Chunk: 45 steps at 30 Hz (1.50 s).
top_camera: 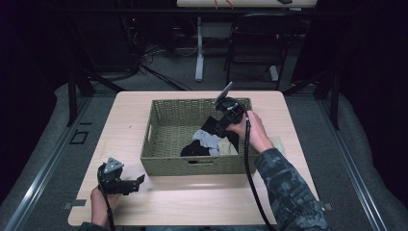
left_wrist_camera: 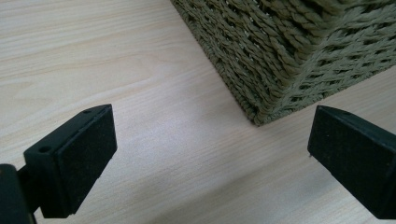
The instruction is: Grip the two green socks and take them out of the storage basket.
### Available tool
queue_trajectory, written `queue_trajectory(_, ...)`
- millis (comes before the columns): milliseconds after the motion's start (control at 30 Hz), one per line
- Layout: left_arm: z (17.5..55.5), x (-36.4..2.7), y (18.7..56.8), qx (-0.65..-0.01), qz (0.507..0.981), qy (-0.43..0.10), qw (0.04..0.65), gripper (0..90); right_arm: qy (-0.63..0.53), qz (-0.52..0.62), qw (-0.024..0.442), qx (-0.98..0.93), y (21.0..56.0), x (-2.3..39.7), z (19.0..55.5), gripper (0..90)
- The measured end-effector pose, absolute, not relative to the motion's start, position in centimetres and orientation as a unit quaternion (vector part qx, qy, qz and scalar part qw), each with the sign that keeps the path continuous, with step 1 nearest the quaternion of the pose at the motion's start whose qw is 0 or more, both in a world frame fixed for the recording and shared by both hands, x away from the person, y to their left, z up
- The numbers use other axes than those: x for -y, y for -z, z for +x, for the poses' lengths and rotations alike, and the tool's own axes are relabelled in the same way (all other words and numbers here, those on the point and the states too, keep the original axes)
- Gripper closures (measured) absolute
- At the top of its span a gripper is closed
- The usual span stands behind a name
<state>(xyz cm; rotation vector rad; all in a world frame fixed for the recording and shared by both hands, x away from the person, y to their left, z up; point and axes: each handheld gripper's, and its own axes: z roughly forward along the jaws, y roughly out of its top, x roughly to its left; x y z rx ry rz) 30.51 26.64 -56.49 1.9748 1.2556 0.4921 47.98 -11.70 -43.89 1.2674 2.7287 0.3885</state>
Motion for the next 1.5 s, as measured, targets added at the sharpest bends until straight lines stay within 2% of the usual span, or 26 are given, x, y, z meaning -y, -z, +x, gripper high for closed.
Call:
queue_trajectory(233,30.4,-26.6,56.3,-0.485,0.769,-0.193,0.369,1.3,-0.107,0.433,0.016,-0.895,47.7,11.1,48.7,23.3)
queue_trajectory(400,30.5,-26.6,56.4,-0.486,0.769,-0.192,0.368,1.3,-0.084,0.438,-0.002,-0.895,49.4,10.8,48.8,22.4)
queue_trajectory(467,30.5,-26.6,56.4,-0.486,0.769,-0.193,0.368,1.3,-0.076,0.442,-0.001,-0.894,50.0,10.6,49.0,25.7)
queue_trajectory(533,30.5,-26.6,56.3,-0.486,0.769,-0.194,0.367,1.3,-0.070,0.449,-0.001,-0.891,50.6,10.4,49.1,36.9)
queue_trajectory(600,30.5,-26.7,56.3,-0.485,0.769,-0.195,0.368,1.3,-0.059,0.451,-0.003,-0.890,51.0,10.3,49.2,52.5)
queue_trajectory(633,30.5,-26.7,56.3,-0.486,0.768,-0.196,0.369,1.3,-0.060,0.451,-0.004,-0.890,51.1,10.2,49.1,63.7)
queue_trajectory(733,30.5,-26.7,56.3,-0.486,0.768,-0.196,0.368,1.3,-0.057,0.444,0.001,-0.894,50.4,10.5,49.1,78.6)
queue_trajectory(767,30.5,-26.7,56.3,-0.486,0.768,-0.197,0.367,1.3,-0.067,0.448,0.003,-0.891,50.1,10.6,48.9,81.0)
queue_trajectory(900,30.5,-26.7,56.3,-0.487,0.768,-0.194,0.367,1.3,-0.078,0.439,0.016,-0.895,48.1,11.3,48.5,83.8)
queue_trajectory(1267,30.5,-26.7,56.3,-0.485,0.770,-0.195,0.367,1.3,-0.108,0.425,0.047,-0.898,42.7,11.9,47.5,85.0)
queue_trajectory(1500,30.5,-26.7,56.3,-0.486,0.770,-0.194,0.365,1.3,-0.127,0.417,0.051,-0.899,40.3,11.8,47.5,85.2)
